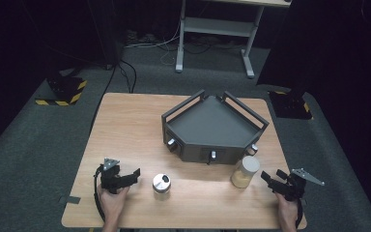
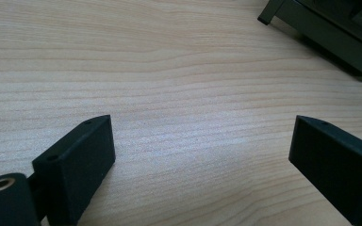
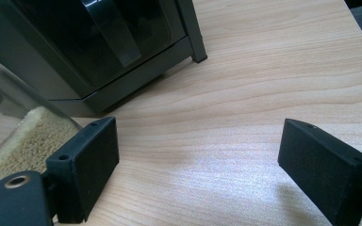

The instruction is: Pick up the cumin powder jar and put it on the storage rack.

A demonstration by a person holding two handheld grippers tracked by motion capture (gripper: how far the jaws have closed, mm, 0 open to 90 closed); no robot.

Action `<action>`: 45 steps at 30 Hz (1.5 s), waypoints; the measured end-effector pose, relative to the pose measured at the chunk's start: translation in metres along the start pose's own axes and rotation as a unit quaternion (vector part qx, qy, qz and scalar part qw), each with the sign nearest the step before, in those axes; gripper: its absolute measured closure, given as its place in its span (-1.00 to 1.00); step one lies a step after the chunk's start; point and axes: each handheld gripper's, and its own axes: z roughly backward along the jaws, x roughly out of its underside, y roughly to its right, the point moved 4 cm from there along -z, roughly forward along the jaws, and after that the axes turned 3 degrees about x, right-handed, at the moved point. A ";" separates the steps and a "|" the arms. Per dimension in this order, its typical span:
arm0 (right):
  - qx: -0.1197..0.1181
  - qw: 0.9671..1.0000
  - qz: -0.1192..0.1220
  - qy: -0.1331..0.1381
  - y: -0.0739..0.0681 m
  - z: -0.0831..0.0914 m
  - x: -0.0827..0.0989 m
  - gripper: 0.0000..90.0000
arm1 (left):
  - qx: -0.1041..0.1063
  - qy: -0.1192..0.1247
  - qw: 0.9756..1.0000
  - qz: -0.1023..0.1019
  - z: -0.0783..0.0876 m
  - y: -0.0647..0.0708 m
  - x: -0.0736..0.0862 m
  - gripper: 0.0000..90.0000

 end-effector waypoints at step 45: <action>-0.001 1.000 0.004 0.006 -0.001 0.000 0.001 -0.79 | 0.017 -0.029 0.998 -0.061 0.031 0.009 0.011 -0.97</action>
